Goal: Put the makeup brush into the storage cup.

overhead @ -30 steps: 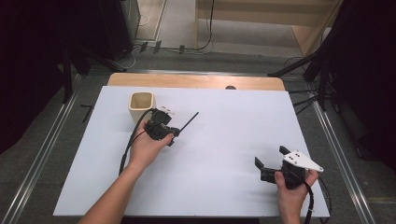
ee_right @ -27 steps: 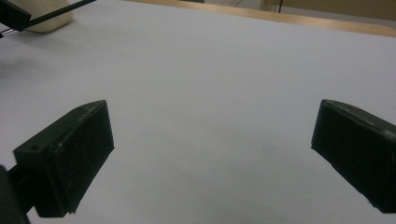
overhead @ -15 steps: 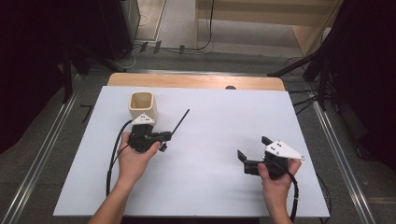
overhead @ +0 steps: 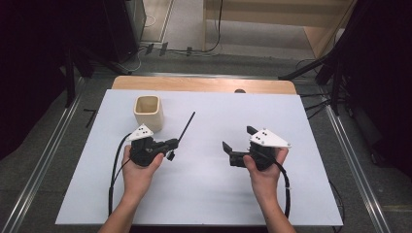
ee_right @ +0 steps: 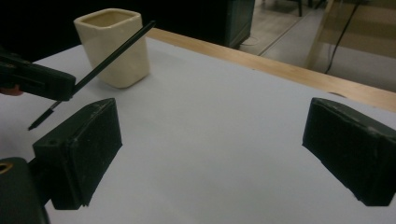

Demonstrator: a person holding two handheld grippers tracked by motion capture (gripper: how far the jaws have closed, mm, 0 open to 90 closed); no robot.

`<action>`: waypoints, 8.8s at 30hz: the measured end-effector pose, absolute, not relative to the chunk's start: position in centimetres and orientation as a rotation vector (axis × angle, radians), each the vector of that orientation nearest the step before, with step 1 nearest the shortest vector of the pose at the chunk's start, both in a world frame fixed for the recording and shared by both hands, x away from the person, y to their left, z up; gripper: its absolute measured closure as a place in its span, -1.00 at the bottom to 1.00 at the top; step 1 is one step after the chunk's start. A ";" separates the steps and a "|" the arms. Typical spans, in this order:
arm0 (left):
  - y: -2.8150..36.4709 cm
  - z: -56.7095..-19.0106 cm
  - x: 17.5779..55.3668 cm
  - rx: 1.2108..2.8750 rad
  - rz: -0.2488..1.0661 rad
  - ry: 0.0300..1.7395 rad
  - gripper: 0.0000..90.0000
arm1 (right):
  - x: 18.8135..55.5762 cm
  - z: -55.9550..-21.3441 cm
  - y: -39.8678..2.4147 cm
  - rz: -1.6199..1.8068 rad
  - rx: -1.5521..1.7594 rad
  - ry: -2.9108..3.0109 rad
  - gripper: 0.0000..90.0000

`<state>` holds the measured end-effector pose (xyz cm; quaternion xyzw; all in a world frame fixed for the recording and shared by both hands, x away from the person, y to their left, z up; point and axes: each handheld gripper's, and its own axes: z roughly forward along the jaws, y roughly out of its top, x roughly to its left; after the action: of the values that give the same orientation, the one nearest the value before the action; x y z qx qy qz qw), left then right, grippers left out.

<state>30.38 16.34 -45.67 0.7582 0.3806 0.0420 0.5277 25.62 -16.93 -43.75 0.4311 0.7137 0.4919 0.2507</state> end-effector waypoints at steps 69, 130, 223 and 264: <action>12.6 -46.1 27.2 1.732 0.081 0.660 0.48 | 23.8 -46.5 -12.8 1.695 1.400 1.852 0.94; 15.0 -43.8 28.5 1.720 0.126 0.832 0.93 | 23.7 -46.9 -10.4 1.366 1.119 1.983 -0.48; 12.0 -45.9 27.4 1.876 0.153 0.663 0.92 | 23.2 -44.8 -14.7 1.586 1.185 1.826 -0.87; 18.2 -43.2 30.4 1.733 0.263 0.795 0.92 | 19.5 -49.4 -29.0 1.323 1.224 1.773 -1.00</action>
<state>30.44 18.16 -43.15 0.7389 0.3390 0.1120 0.5715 19.52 -28.97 -49.42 0.4614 0.6686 0.4989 0.3018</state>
